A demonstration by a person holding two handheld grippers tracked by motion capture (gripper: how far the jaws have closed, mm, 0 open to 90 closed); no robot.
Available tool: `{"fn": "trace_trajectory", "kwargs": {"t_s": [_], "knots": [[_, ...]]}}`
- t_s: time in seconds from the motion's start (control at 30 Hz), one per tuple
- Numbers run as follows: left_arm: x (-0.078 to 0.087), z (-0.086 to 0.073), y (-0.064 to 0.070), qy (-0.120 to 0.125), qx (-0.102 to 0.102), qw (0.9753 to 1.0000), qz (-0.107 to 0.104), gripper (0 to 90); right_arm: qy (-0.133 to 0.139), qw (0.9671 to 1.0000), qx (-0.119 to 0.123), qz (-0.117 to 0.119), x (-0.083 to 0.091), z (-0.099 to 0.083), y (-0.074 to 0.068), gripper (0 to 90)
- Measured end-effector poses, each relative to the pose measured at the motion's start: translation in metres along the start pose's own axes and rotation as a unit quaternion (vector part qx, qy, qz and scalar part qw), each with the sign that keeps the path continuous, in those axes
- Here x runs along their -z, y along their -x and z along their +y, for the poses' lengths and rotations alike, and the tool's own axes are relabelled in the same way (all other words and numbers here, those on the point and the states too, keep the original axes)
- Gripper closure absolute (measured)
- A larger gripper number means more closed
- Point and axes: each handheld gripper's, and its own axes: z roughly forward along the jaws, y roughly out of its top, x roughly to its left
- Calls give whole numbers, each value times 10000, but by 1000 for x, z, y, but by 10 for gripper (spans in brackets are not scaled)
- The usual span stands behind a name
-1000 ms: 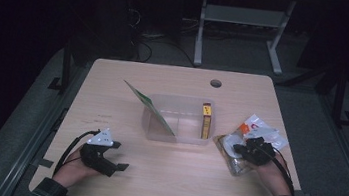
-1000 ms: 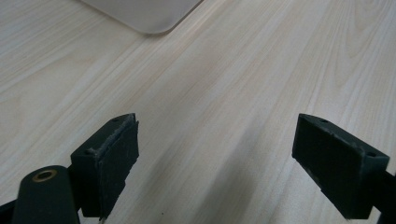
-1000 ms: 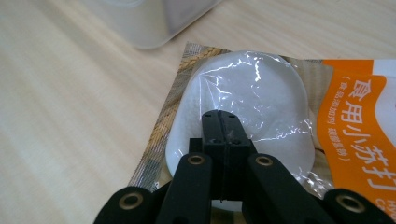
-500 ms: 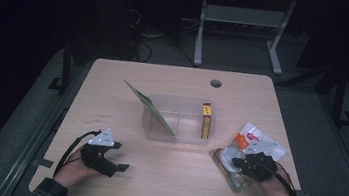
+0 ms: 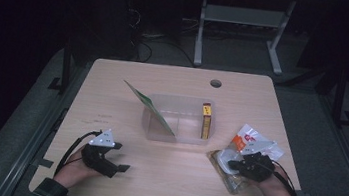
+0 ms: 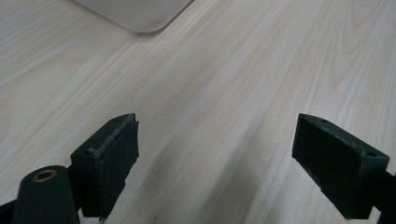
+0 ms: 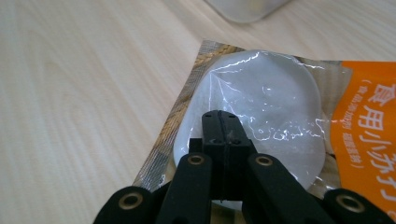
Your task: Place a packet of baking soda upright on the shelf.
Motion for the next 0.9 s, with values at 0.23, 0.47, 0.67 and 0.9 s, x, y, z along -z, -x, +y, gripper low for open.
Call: {"fn": "trace_trajectory", "kwargs": {"t_s": [0.23, 0.47, 0.67, 0.9], "knots": [[0, 0, 0, -16, 12, 10000, -10, 141, -46, 9992, 280, 276, -7, 8, -14, 900], [0, 0, 1, -19, 11, 10000, -18, 141, -64, 9976, 478, 503, -16, 17, -32, 900], [-1, 1, 1, -48, -21, 10000, -20, 142, -80, 9946, 735, 731, -27, 29, -50, 900], [-1, 1, 1, -85, -59, 9999, -38, 141, -86, 9889, 1146, 942, -44, 46, -73, 900]]}}
